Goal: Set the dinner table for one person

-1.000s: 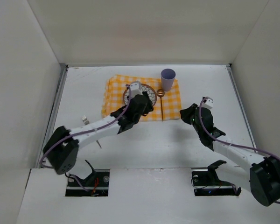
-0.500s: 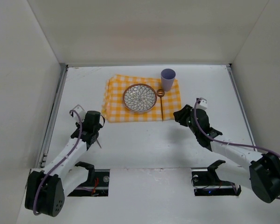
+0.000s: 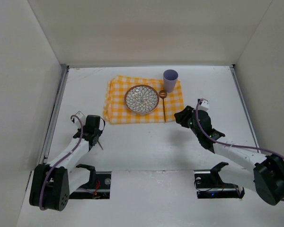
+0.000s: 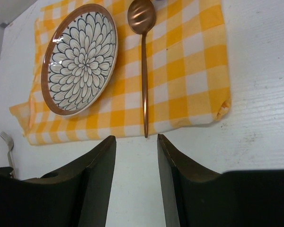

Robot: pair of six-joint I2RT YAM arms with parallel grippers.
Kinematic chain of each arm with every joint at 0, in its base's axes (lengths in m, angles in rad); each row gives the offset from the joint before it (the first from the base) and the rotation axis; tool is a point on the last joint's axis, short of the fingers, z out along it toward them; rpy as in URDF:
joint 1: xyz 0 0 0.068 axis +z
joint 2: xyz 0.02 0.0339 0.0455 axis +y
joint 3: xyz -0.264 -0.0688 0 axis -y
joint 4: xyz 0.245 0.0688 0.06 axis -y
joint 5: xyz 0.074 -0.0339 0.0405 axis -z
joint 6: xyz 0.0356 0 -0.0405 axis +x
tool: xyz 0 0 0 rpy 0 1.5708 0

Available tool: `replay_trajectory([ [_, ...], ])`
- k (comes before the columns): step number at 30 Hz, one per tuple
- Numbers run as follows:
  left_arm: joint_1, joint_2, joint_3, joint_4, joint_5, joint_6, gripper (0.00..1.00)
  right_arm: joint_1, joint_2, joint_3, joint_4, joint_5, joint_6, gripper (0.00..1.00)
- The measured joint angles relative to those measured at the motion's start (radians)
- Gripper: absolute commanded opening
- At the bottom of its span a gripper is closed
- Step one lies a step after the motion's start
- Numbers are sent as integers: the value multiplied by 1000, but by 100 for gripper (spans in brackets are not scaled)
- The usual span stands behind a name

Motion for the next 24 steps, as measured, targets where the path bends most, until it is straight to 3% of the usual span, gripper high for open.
replay_trajectory([
  [12, 26, 34, -13, 18, 12, 0, 25, 0, -1, 0, 0, 1, -6, 46],
  [17, 37, 45, -17, 52, 25, -1, 6, 0, 3, 0, 0, 4, -8, 46],
  [24, 21, -37, -21, 35, 31, 24, 0, 0, 8, 0, 0, 8, -10, 47],
])
